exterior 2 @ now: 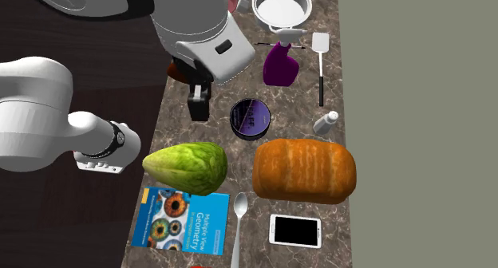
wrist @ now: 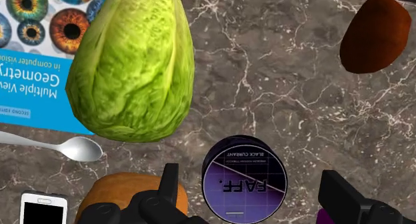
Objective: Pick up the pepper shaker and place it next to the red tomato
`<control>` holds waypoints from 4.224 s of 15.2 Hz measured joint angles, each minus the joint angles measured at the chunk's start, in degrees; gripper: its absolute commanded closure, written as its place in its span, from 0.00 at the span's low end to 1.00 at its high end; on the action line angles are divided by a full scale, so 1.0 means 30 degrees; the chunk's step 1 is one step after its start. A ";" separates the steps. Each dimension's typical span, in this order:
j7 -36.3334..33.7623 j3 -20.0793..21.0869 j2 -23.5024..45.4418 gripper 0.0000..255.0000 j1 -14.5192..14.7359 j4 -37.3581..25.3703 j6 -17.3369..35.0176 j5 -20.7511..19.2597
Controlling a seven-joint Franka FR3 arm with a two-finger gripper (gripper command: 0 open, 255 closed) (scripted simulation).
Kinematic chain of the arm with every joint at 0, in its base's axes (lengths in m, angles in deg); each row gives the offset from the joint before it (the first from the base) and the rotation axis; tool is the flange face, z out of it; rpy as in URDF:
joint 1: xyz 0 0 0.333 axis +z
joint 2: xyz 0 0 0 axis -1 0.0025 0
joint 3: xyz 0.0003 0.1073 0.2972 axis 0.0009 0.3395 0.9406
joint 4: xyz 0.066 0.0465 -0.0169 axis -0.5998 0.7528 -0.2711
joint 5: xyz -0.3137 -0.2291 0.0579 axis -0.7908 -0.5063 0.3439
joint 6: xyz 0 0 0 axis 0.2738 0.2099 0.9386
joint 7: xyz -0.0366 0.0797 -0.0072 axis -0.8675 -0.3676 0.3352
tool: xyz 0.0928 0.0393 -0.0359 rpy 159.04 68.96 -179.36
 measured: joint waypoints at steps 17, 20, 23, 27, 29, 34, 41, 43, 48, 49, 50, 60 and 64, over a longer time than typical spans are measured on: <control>-0.1643 0.0503 1.1423 0.00 0.0002 -0.7425 0.5552 -0.1435; -0.1995 0.0512 1.3576 0.00 0.0114 -0.9405 0.5981 -0.1757; -0.2294 0.0473 1.5715 0.00 0.0260 -1.1735 0.6034 -0.2066; -0.2364 0.0334 1.8448 0.00 0.0320 -1.4993 0.5804 -0.2333; -0.2420 0.0313 1.8801 0.00 0.0333 -1.5091 0.6092 -0.2380; -0.2407 0.0252 1.9329 0.00 0.0226 -1.4680 0.7049 -0.2433; -0.2442 0.0250 1.9423 1.00 0.0236 -1.4601 0.7228 -0.2446; -0.2442 0.0252 1.9421 1.00 0.0237 -1.4603 0.7231 -0.2445; -0.2442 0.0254 1.9421 1.00 0.0238 -1.4613 0.7231 -0.2445; -0.2441 0.0252 1.9423 1.00 0.0237 -1.4616 0.7228 -0.2446; -0.2441 0.0251 1.9422 1.00 0.0236 -1.4614 0.7229 -0.2446; -0.2224 0.0290 1.8740 1.00 0.0244 -1.5615 0.5552 -0.2339; -0.2097 0.0302 1.8494 1.00 0.0243 -1.6291 0.4634 -0.2289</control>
